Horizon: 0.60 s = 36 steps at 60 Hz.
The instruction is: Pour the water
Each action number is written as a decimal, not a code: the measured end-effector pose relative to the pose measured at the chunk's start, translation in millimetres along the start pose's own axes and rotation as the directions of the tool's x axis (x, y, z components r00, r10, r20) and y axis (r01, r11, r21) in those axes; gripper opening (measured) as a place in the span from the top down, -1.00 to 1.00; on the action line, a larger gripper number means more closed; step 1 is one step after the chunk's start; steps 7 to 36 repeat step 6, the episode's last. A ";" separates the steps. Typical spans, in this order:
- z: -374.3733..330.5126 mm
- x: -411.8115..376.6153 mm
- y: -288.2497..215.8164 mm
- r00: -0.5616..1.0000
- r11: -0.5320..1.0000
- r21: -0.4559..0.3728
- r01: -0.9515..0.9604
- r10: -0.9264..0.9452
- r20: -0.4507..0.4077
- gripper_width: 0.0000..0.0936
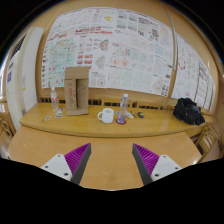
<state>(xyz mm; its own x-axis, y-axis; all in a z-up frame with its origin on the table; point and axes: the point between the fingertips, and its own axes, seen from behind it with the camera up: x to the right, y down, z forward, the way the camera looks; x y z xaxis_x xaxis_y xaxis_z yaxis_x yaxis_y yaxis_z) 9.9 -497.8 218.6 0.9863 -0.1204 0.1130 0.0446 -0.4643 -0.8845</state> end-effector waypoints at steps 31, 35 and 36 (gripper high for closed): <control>-10.9 -4.4 -3.1 1.000 1.000 0.002 -0.009 0.009 0.004 -0.82; -10.9 -4.4 -3.1 1.000 1.000 0.002 -0.009 0.009 0.004 -0.82; -10.9 -4.4 -3.1 1.000 1.000 0.002 -0.009 0.009 0.004 -0.82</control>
